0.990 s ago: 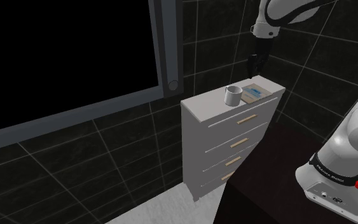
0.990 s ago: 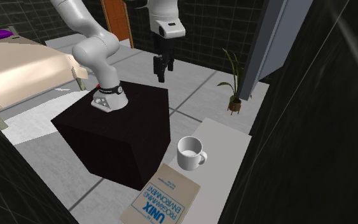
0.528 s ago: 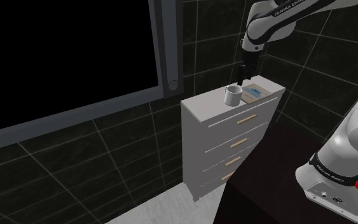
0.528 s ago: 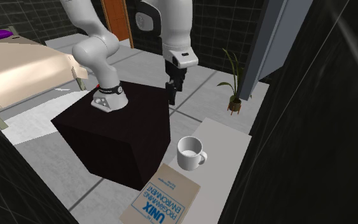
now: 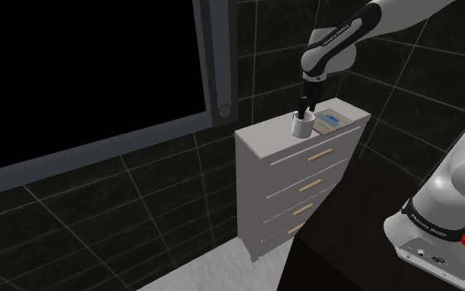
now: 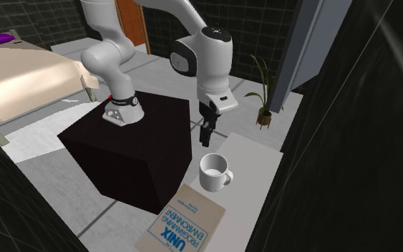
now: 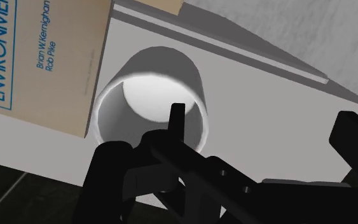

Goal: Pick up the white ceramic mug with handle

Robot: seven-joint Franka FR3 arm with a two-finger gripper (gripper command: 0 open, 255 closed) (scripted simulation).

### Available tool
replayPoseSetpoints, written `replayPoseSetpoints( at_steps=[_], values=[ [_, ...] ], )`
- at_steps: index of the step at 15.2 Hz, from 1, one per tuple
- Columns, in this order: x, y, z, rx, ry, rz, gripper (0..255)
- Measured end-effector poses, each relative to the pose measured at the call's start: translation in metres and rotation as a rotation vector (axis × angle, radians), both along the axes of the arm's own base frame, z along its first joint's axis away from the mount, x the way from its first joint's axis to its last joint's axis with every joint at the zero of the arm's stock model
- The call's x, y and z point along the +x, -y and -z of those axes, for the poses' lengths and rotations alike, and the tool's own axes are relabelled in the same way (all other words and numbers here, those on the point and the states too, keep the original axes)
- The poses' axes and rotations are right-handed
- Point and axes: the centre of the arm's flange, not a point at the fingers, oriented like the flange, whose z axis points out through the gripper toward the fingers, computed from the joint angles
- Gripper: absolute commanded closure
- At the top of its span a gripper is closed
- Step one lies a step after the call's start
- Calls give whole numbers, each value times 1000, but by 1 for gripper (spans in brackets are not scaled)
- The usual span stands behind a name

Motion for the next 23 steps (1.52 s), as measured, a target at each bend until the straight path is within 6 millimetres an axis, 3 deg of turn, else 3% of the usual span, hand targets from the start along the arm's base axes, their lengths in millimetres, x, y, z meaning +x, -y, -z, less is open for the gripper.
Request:
replayPoseSetpoints(
  at_steps=[5, 12, 13, 23],
  values=[
    [29, 22, 39, -7, 3, -8, 0],
    [33, 25, 76, -7, 4, -9, 0],
    [33, 24, 78, -7, 3, -9, 255],
    [34, 23, 80, -7, 5, -10, 255]
  ],
)
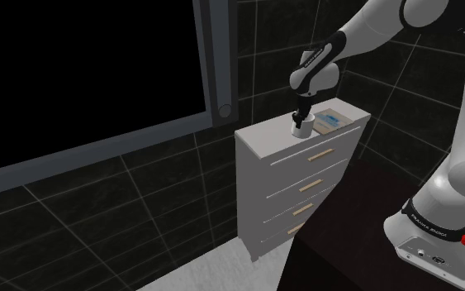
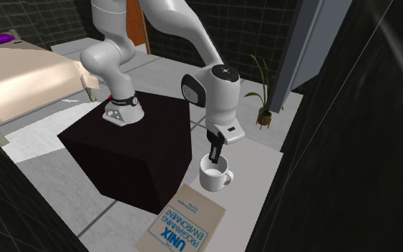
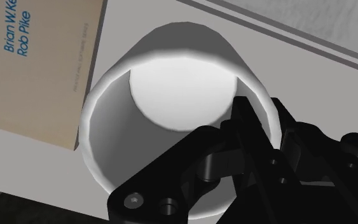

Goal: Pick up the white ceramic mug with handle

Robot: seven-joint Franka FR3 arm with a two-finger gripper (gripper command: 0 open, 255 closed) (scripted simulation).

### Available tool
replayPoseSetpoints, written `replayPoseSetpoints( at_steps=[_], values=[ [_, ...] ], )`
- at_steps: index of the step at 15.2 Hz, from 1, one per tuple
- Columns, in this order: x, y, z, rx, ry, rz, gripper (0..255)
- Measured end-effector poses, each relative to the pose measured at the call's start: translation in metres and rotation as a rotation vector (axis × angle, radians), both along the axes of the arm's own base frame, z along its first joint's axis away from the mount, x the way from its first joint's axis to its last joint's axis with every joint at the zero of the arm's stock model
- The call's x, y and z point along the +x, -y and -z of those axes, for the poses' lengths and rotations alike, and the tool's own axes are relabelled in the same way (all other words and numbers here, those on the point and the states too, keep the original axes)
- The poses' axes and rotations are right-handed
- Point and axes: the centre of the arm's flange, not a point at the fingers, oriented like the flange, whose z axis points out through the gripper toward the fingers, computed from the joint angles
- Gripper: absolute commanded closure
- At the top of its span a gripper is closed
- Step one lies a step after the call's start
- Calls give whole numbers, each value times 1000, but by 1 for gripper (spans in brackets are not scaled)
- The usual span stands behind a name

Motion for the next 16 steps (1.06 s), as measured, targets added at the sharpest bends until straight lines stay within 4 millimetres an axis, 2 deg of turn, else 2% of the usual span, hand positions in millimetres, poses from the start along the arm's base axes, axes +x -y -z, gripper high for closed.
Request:
replayPoseSetpoints(
  at_steps=[3, 16],
  values=[
    [-1, 1, -9, 0, -1, 0, 255],
    [-1, 1, -77, 0, -1, 0, 255]
  ],
)
